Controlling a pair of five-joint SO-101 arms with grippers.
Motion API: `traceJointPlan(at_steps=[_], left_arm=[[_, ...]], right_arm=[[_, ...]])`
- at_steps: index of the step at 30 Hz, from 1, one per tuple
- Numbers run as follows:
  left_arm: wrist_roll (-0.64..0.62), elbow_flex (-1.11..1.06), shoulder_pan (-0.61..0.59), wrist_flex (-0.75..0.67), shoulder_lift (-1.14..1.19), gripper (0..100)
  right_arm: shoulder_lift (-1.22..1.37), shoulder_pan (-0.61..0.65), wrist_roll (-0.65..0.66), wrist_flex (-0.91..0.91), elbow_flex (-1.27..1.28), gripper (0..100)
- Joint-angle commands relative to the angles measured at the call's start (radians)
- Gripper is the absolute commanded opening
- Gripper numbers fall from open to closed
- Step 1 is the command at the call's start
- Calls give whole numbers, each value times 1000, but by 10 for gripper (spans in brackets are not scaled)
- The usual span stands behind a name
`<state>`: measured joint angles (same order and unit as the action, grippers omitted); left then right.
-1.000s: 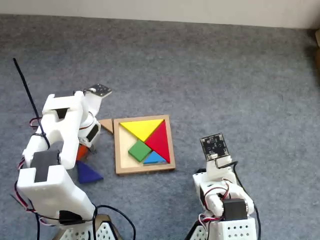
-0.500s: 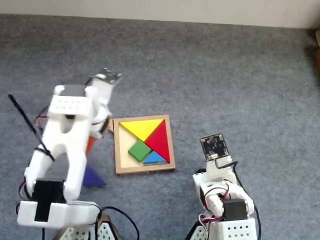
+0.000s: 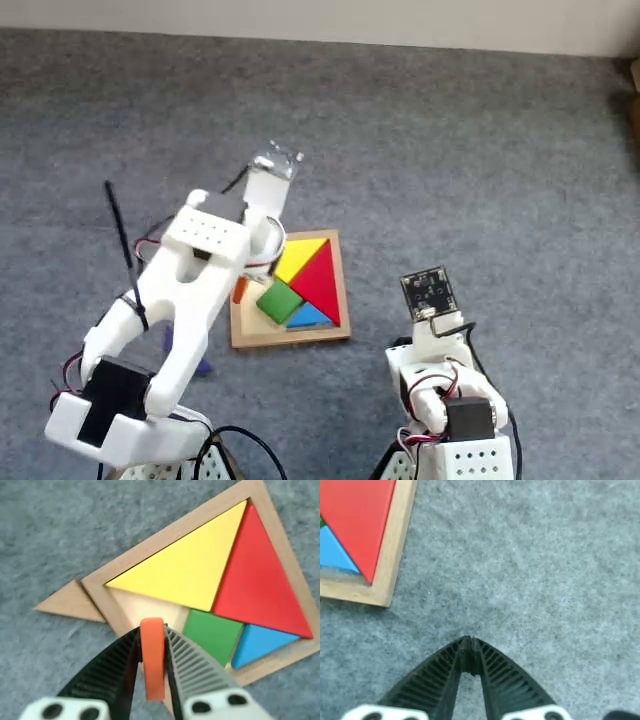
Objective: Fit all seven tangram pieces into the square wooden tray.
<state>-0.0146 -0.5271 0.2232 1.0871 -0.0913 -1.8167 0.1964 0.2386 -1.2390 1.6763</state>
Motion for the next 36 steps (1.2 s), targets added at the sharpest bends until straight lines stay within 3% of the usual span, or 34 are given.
traceJointPlan(at_steps=[1, 6, 12, 30, 36], left_arm=[[-31, -39, 27, -104, -47, 5], [-48, -120, 27, -172, -47, 11], [-52, -156, 7, -199, -47, 168], [-86, -99, -193, -198, -48, 175], [-60, -107, -209, -196, -48, 174]], right_arm=[[-4, -12, 0, -5, 128, 8], [-4, -12, 0, -5, 128, 8], [-4, -12, 0, -5, 128, 8], [-4, -12, 0, -5, 128, 8], [-4, -12, 0, -5, 128, 8]])
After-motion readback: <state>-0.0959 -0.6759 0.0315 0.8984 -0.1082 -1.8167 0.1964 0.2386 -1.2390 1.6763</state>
